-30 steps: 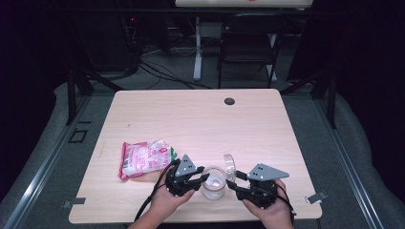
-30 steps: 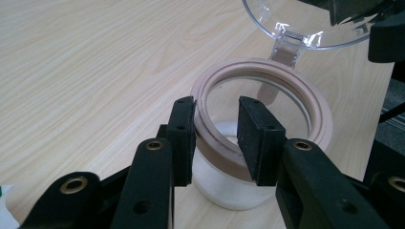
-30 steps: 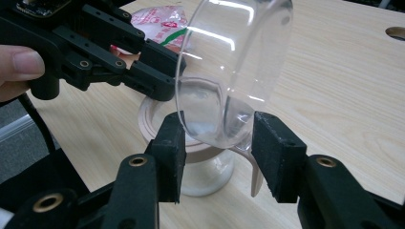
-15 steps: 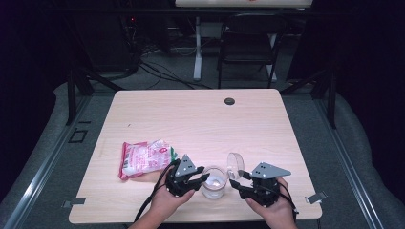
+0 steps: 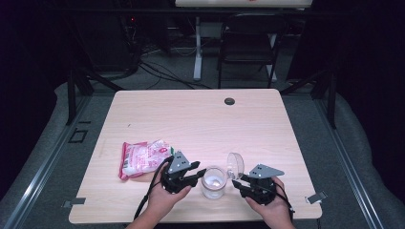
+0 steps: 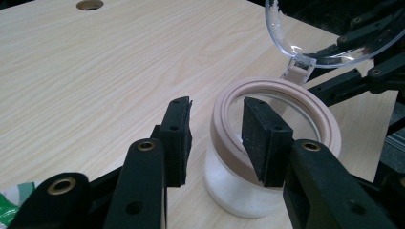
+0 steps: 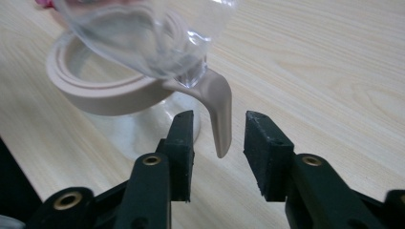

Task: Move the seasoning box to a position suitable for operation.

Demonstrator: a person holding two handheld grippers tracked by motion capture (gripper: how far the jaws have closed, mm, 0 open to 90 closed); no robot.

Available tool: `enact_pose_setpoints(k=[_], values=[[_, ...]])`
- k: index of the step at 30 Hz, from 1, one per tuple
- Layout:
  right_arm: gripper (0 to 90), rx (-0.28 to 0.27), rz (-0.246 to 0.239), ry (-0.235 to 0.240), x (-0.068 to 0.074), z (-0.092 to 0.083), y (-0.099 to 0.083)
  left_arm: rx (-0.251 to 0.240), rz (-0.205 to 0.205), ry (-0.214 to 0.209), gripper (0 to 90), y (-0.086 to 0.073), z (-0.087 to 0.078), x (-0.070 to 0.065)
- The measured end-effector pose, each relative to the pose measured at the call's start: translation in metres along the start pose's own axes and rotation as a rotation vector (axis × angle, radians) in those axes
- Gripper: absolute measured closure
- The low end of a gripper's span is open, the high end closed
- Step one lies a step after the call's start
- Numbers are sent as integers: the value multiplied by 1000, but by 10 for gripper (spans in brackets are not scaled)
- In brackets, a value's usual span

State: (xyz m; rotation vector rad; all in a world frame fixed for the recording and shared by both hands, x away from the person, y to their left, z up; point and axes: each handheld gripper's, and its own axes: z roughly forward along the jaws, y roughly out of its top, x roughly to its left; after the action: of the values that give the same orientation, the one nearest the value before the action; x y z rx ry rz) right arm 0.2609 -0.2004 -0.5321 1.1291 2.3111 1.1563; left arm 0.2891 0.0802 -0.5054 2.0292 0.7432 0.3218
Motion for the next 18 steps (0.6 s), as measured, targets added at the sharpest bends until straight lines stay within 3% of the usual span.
enact_pose_setpoints(k=[5,10,18], values=[[686,-6,18,-19,-3,6,-3,8,2,7,627,0,-1,1],[704,-18,46,3,-5,10,-4,11,0,13,626,-1,-3,2],[784,-13,29,10,-4,13,0,11,-10,30,623,-5,-8,5]])
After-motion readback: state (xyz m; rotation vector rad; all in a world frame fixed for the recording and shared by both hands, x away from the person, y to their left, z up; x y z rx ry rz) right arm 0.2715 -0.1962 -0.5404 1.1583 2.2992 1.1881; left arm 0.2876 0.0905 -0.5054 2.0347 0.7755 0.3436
